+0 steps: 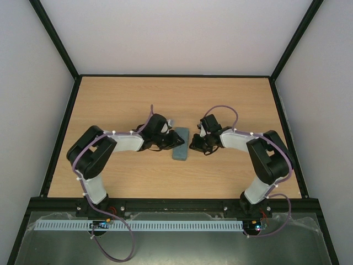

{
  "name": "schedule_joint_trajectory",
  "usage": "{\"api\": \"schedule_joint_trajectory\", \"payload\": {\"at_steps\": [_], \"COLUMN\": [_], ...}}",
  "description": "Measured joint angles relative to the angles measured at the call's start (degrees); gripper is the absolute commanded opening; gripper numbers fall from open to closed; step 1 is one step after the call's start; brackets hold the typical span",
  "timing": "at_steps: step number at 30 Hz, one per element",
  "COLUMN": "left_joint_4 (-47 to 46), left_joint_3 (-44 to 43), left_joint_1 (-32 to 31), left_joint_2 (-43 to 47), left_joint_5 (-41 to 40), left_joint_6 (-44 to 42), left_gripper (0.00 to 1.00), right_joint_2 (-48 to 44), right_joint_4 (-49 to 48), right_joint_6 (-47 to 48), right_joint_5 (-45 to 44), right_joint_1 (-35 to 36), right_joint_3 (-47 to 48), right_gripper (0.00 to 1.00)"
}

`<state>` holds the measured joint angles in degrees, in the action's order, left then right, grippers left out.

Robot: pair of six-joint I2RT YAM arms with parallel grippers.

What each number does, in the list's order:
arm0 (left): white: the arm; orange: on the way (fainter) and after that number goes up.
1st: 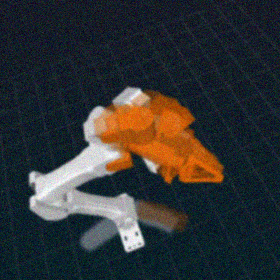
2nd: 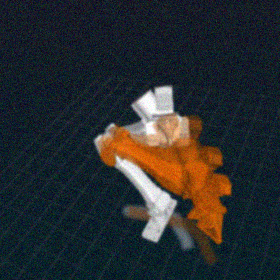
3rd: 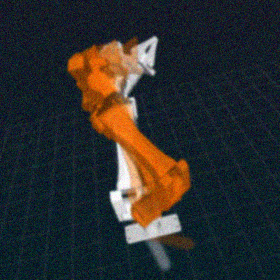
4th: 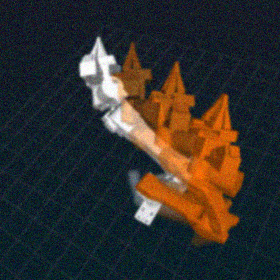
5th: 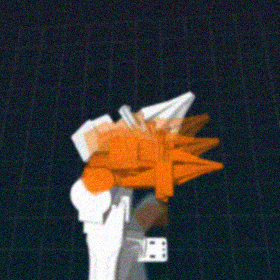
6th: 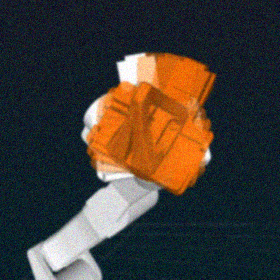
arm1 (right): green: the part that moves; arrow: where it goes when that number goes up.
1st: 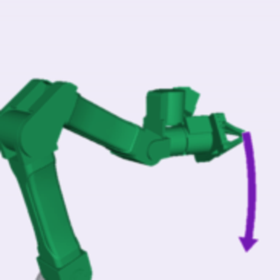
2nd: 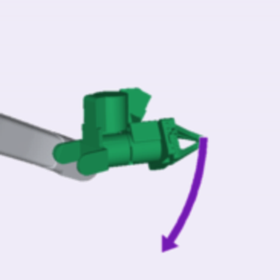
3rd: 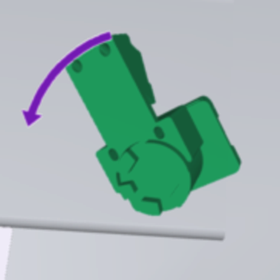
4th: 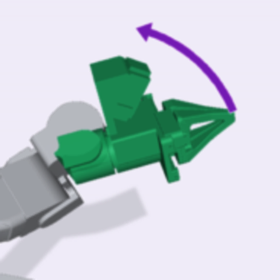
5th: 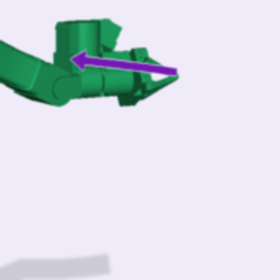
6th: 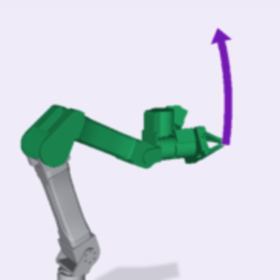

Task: Organize the sunglasses
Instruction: Close the sunglasses case at the center of the board, then adjust the sunglasses case at the center of the board.

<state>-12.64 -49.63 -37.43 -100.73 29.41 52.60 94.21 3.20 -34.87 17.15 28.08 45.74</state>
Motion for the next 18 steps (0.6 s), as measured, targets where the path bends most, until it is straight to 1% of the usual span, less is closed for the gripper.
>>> {"api": "schedule_joint_trajectory", "payload": {"at_steps": [4, 5, 6, 9, 11, 15, 18], "left_joint_4": [5.66, 6.82, 7.61, 10.45, 12.13, 14.97, 17.68], "left_joint_3": [2.45, 3.19, 3.93, 7.58, 10.45, 16.17, 19.56], "left_joint_1": [1.14, 1.66, 2.14, 4.35, 5.81, 7.87, 8.28], "left_joint_2": [10.14, 13.33, 15.93, 25.90, 32.17, 42.32, 48.37], "left_joint_5": [-2.25, -2.91, -3.43, -5.86, -6.99, -8.04, -8.37], "left_joint_6": [-1.09, -1.46, -1.79, -1.95, -1.75, -0.68, -0.02], "left_gripper": [0.80, 0.94, 0.99, 0.99, 0.99, 0.99, 0.99], "right_joint_2": [-6.23, -7.78, -9.16, -12.31, -12.85, -11.74, -8.70], "right_joint_4": [4.02, 4.74, 5.11, 6.16, 6.60, 7.54, 7.85], "right_joint_6": [0.81, 0.94, 1.05, 1.09, 1.07, 0.83, 0.11], "right_joint_5": [-2.25, -2.47, -2.69, -3.56, -4.90, -8.07, -10.67], "right_joint_1": [-0.24, -0.24, -0.24, 0.13, 1.09, 4.92, 8.70], "right_joint_3": [-2.47, -2.67, -2.86, -3.32, -3.41, -3.39, -2.99], "right_gripper": [0.27, 0.27, 0.27, 0.28, 0.27, 0.27, 0.27]}}
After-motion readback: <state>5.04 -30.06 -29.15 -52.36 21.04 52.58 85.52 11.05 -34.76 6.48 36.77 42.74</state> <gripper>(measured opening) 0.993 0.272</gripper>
